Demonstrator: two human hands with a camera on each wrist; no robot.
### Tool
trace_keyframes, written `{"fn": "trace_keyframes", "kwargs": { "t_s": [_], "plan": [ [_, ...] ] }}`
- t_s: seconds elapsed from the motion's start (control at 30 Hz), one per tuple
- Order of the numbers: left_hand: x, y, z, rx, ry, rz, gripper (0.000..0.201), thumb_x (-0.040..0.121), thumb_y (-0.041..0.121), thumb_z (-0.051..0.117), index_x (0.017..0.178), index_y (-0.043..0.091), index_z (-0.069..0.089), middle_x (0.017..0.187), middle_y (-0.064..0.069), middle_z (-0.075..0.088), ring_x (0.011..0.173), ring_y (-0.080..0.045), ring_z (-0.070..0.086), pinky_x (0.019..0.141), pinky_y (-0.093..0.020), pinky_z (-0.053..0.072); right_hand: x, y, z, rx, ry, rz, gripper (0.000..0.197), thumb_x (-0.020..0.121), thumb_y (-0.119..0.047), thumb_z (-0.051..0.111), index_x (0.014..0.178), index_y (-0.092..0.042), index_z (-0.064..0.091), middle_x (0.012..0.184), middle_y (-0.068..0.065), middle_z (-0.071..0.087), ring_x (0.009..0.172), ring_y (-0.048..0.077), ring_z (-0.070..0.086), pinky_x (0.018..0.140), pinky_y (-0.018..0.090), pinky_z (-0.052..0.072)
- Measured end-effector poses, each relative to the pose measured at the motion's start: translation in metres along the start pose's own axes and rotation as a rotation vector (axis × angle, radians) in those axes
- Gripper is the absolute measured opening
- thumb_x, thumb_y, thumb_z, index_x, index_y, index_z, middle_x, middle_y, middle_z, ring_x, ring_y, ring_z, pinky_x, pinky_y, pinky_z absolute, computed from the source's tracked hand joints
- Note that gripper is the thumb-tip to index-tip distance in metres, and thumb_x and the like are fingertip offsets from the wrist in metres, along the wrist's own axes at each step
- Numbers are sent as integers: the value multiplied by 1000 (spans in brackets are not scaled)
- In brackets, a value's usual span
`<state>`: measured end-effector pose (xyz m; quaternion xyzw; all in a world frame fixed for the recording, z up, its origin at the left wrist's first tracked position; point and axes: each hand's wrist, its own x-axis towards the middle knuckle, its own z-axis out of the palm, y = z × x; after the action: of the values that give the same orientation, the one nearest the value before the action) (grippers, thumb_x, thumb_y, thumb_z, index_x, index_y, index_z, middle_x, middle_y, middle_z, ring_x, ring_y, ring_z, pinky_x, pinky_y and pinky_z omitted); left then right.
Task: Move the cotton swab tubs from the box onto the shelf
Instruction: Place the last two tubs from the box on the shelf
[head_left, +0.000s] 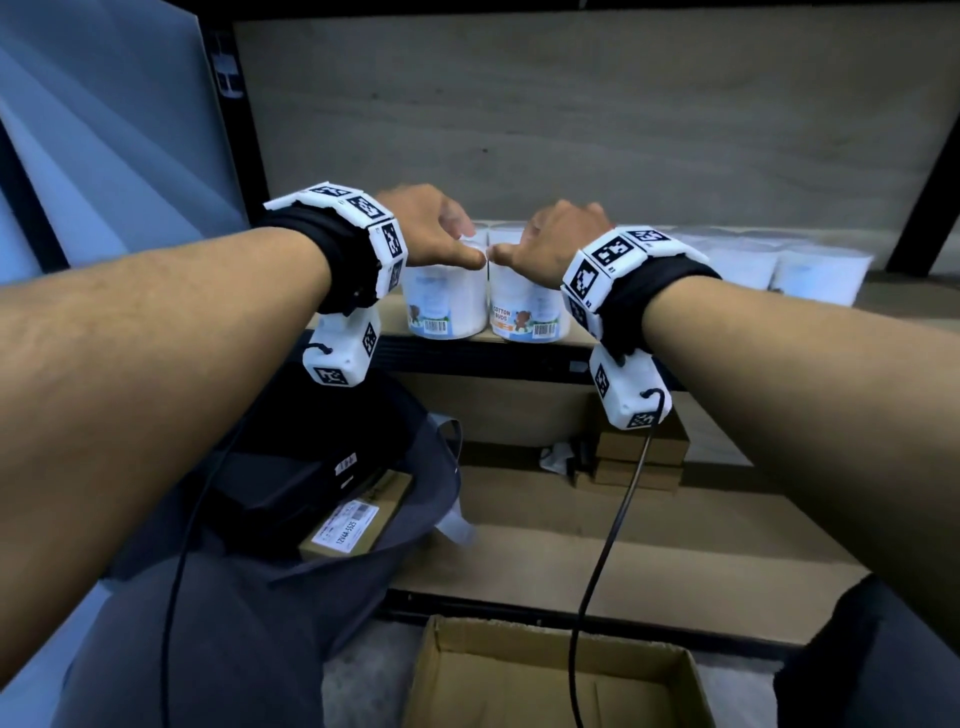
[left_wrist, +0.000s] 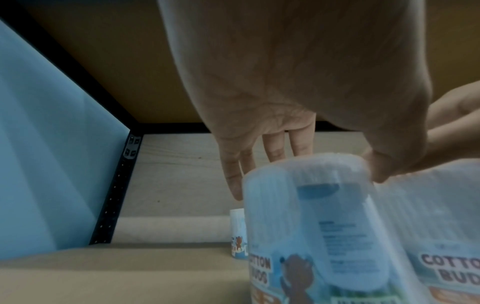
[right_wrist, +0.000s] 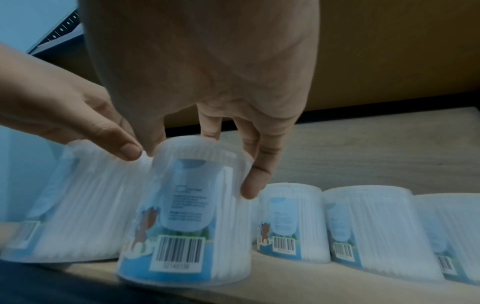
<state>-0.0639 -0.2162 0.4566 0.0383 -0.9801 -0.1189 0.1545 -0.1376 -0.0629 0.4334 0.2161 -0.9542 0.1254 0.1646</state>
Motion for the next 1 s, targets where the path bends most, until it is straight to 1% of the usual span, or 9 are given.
{"fn": "trace_keyframes", "kwargs": {
  "t_s": [0.13,0.27,0.37,0.43,0.5,0.6,0.73,0.87,1.0],
  "plan": [
    [5,-7,9,-13,6,9,47,82,54,66,121,27,66,119,9,66,101,-9,56,85,-22,36,3,2,1,-50,-2,-21,85,67,-84,36,112,-19,66,124,12,63,108,32,59,95,44,46],
    [3,-12,11,-30,-5,9,46,80,61,65,112,29,70,108,11,68,100,-11,60,80,-24,39,6,9,0,-162,5,-98,82,87,-76,29,124,-11,64,132,12,59,122,34,52,104,44,40],
    [-2,-8,12,17,6,12,47,81,55,69,120,29,66,102,14,59,97,-9,54,84,-21,35,1,13,-5,-136,-27,-123,77,94,-68,24,125,-10,63,137,13,55,126,36,48,108,44,35],
    [-7,-5,11,42,5,19,44,82,47,72,121,29,65,102,14,57,96,-8,52,84,-21,34,-7,17,-10,-128,-30,-152,66,98,-60,31,126,-11,64,138,12,55,128,35,47,107,40,34],
    [-12,-2,10,80,-3,38,43,82,40,73,123,29,64,109,13,62,97,-7,52,84,-20,34,-16,21,-14,-120,-4,-155,47,95,-51,51,124,-17,66,132,9,60,127,31,48,102,34,38],
    [-19,3,7,158,5,87,46,83,30,75,127,27,63,125,10,64,95,-6,51,83,-19,34,-20,21,-13,-48,33,-164,30,77,-37,73,106,-33,68,119,6,65,113,25,57,96,34,45],
    [-20,7,1,230,-1,131,45,81,20,77,124,26,64,123,7,67,90,-8,54,82,-20,37,-21,17,-13,10,45,-157,35,74,-15,71,99,-39,69,113,6,66,102,27,63,95,34,50],
    [-14,4,0,216,1,137,46,78,19,80,122,23,67,121,4,68,87,-10,57,85,-20,39,-14,16,-13,29,59,-171,41,67,-10,81,97,-36,73,106,9,69,96,30,67,92,37,54],
    [-2,-4,2,185,-9,126,47,78,20,81,123,23,67,120,4,69,90,-9,58,87,-20,39,-3,13,-12,45,56,-174,42,59,-8,86,87,-36,74,99,10,69,87,29,69,89,36,55]
  ]
}}
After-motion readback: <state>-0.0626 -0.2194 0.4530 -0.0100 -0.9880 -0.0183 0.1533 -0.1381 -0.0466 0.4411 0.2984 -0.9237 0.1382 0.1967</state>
